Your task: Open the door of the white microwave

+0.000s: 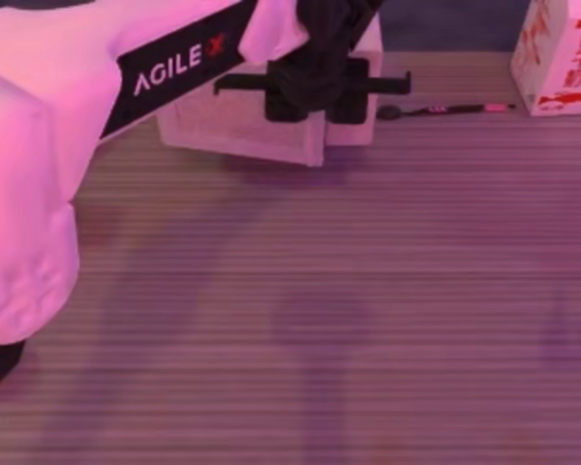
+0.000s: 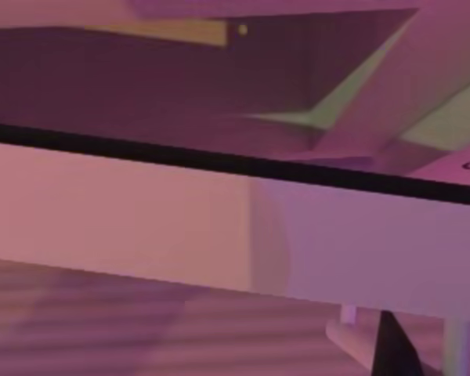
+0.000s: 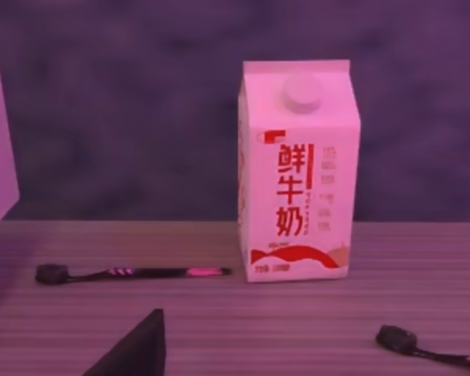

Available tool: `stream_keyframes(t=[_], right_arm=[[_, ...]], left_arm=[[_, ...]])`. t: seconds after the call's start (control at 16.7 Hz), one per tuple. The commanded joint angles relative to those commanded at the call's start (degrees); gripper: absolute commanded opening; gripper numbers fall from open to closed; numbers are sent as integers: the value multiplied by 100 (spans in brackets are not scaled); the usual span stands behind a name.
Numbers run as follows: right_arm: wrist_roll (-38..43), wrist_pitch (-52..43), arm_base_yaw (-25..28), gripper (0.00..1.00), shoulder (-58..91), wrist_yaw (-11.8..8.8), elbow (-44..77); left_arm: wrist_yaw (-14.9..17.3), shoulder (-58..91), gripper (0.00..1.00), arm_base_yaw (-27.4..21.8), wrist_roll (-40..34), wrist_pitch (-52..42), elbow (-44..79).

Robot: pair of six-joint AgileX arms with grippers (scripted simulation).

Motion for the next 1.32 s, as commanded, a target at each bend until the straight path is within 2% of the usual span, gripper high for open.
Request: stream_keyframes(t=[0.24,0.66,1.32], right_arm=[[0,0,0,100,0,0,0],[0,0,0,100,0,0,0],[0,0,0,100,0,0,0]], left_arm=[[69,-33,0,-57,28,62,-79],[266,-584,0,49,549,525,-973],[267,-589,0,50,554,529,-981]])
